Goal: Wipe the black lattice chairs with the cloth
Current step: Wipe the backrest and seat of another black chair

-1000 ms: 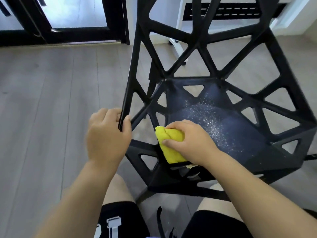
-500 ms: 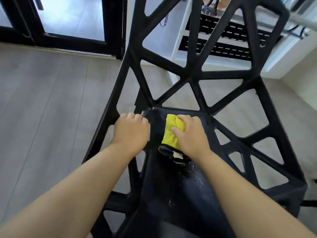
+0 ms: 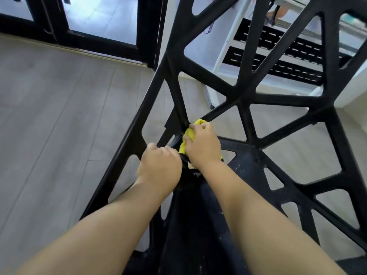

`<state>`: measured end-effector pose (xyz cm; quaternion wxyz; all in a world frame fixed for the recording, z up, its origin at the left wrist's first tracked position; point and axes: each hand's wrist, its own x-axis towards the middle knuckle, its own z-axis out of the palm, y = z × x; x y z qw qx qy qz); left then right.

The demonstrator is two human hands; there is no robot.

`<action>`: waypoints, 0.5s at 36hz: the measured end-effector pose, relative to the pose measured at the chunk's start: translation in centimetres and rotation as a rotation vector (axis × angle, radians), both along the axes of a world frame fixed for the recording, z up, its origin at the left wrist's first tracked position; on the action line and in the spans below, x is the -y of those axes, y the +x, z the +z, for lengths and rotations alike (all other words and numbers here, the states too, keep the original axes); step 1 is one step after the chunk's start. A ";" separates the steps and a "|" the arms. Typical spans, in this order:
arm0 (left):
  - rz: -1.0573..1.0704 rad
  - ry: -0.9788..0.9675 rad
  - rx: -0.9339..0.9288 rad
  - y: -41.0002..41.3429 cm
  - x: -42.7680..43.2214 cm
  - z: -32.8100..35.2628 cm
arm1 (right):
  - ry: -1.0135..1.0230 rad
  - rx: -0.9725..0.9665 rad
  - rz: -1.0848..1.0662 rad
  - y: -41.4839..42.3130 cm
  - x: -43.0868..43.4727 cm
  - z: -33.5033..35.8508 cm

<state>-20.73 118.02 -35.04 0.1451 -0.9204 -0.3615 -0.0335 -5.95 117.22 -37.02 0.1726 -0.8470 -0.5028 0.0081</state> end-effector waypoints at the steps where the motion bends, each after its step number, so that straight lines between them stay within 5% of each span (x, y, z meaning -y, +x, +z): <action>1: -0.001 0.023 0.013 0.0 0.3 0.3 | -0.002 -0.015 0.025 0.3 0.3 0.1; 8: -0.054 -0.047 0.041 0.7 1.0 -0.4 | -0.122 0.032 0.086 4.0 3.3 0.5; 18: 0.054 -0.171 0.001 1.3 1.0 -0.2 | -0.064 0.069 -0.470 11.5 9.2 0.8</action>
